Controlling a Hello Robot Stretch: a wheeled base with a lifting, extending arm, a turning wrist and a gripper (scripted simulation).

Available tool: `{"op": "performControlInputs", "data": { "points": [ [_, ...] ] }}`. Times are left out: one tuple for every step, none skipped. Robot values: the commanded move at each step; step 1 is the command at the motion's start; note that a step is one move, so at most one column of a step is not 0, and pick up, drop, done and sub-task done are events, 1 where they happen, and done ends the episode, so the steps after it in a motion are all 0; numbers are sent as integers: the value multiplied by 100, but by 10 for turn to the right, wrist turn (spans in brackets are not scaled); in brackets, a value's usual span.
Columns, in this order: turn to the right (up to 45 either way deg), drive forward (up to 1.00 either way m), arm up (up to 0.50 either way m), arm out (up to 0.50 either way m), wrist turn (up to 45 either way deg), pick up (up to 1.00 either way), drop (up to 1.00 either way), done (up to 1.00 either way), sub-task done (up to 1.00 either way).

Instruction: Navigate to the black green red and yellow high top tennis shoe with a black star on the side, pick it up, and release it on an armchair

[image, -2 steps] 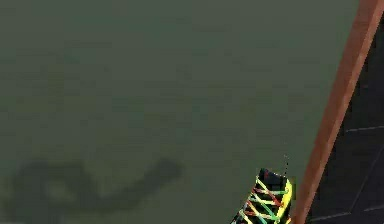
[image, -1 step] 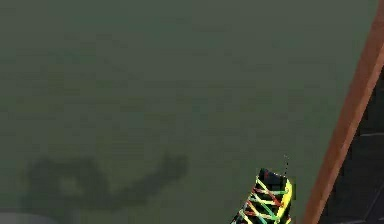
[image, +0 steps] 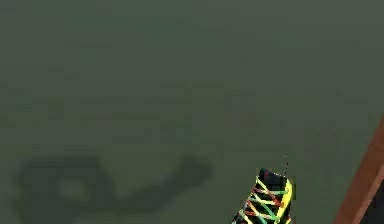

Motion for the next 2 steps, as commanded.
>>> {"op": "performControlInputs", "data": {
  "points": [
    [450, 0, 0, 0, 0, 0, 0, 0, 0],
    [450, 0, 0, 0, 0, 0, 0, 0, 0]
  ]
}}
